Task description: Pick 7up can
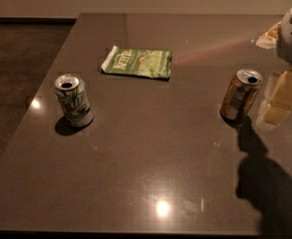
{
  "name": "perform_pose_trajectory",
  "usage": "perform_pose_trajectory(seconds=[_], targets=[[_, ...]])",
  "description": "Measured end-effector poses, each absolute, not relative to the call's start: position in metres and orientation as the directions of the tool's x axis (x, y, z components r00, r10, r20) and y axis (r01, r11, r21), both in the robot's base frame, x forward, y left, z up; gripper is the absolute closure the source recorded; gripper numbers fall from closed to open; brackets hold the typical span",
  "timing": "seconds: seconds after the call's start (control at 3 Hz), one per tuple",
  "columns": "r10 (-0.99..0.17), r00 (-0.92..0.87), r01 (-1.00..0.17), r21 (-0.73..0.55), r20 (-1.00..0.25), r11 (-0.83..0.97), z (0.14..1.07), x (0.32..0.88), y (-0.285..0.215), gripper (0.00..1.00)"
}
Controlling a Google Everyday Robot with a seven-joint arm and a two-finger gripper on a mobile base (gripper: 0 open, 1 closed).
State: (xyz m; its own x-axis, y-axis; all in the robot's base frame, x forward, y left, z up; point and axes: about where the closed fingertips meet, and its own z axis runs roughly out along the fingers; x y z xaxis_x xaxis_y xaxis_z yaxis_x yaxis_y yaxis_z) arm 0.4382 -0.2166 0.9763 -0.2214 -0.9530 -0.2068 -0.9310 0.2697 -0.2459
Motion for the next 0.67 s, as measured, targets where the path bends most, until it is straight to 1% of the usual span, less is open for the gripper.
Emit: perform_pose_trajectory(seconds=[0.33, 0.67], targets=[[-0.953, -0.221, -0.931, -0.246, -0.207, 0.27, 0.976, 0.438, -0.217, 0.0], [-0.946, -0.187, -0.932, -0.257, -0.266, 0.256, 0.98, 0.447, -0.201, 0.0]])
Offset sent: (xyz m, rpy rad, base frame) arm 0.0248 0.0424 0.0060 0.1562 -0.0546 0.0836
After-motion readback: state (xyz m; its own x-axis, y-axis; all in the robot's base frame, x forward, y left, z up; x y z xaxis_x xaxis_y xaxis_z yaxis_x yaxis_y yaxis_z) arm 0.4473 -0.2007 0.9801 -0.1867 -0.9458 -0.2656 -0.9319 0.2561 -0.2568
